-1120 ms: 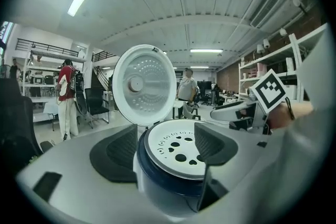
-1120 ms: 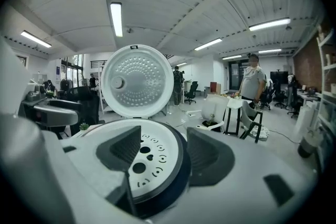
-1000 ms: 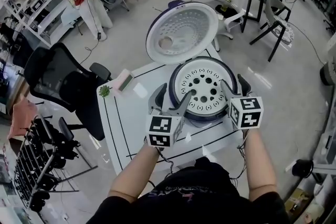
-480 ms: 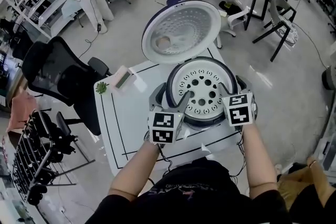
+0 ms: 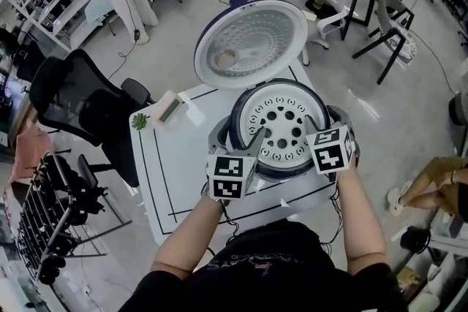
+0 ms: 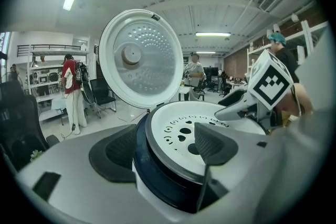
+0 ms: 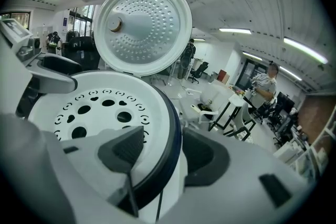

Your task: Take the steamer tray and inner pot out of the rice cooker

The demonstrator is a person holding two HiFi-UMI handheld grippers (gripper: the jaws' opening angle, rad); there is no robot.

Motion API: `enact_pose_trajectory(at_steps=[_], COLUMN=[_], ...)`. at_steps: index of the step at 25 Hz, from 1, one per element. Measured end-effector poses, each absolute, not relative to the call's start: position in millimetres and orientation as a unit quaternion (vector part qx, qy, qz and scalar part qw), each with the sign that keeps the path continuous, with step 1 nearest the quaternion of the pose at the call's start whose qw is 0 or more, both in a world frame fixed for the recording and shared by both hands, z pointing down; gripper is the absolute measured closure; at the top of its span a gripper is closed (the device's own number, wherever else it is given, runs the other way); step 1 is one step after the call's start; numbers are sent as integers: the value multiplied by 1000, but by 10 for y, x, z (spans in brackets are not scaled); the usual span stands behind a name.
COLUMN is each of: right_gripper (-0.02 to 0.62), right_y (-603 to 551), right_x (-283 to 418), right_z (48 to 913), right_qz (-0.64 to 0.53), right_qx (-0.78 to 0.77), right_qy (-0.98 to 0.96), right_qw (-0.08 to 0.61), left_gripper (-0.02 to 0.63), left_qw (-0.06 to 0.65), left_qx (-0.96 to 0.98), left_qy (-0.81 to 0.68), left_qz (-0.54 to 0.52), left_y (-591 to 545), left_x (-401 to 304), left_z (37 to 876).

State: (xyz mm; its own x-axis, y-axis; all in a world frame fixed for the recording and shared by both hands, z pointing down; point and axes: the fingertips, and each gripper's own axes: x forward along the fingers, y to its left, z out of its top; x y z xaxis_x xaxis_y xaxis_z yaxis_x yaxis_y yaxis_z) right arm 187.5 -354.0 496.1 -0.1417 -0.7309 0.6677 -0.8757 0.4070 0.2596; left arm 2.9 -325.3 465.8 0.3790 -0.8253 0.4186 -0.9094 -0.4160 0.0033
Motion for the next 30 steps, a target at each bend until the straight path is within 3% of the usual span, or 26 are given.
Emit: enact_pose_trajectory(at_steps=[13,24,30], right_gripper=[437,448,449], right_y=[-3528,-3493,-3449], right_x=[1909,1911,1948], right_z=[4837,4694,4622], right_qz=[47,-5,-2], right_qx=[561,578,598], right_qy=[-731,-716,-719], right_qw=[387,392,355], left_gripper=[270,270,272], left_qw=[118,118,112], left_qx=[823,826,829], left_qy=[-526,-524,-520], left_qz=[180,174,173], left_y=[-3182,-3135,-3135], left_x=[8,14,59], left_z=[4641,4585,4568])
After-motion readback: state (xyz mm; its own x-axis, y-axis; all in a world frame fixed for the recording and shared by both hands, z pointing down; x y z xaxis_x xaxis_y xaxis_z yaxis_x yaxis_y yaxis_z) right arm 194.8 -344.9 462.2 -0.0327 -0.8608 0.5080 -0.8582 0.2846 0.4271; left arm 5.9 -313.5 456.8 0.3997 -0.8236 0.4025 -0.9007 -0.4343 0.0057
